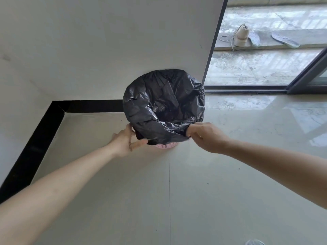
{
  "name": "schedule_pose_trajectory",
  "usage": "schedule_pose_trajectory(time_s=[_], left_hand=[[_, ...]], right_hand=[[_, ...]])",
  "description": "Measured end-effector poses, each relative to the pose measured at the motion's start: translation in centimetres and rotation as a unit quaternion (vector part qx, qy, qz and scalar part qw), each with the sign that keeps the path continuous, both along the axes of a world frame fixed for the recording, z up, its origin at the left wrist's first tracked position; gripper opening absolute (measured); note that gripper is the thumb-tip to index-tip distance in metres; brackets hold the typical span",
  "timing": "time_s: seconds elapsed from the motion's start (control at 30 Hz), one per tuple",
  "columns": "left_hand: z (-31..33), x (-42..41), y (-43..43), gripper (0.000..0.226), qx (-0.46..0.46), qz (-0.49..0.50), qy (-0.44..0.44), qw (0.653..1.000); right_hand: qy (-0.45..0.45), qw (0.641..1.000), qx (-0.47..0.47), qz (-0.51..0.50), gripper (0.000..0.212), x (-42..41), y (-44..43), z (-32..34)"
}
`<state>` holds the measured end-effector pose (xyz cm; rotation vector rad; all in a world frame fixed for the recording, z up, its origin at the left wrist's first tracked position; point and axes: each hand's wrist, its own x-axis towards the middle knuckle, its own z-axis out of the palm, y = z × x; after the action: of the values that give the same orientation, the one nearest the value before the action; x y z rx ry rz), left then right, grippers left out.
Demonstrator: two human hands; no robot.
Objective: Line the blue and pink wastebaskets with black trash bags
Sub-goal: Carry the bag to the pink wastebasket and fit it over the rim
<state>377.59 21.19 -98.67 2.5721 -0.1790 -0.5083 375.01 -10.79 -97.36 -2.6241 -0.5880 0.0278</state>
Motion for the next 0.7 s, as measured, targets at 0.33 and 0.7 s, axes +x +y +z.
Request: schedule_pose_trajectory(time_s=[0.33, 0.7], left_hand=[[5.5, 4.7, -1.6, 0.089, 0.062, -0.237, -0.415, 0.876], [4.0, 3.4, -6.7, 0.007, 0.247, -0.333, -0.186, 0.891]], right_hand=[[0.032, 0.981, 0.053, -0.183, 0.029, 2.1, -1.9, 0.8], [-0.201, 0.964, 0.027, -0.170, 0.022, 5.9, -1.2, 5.1]])
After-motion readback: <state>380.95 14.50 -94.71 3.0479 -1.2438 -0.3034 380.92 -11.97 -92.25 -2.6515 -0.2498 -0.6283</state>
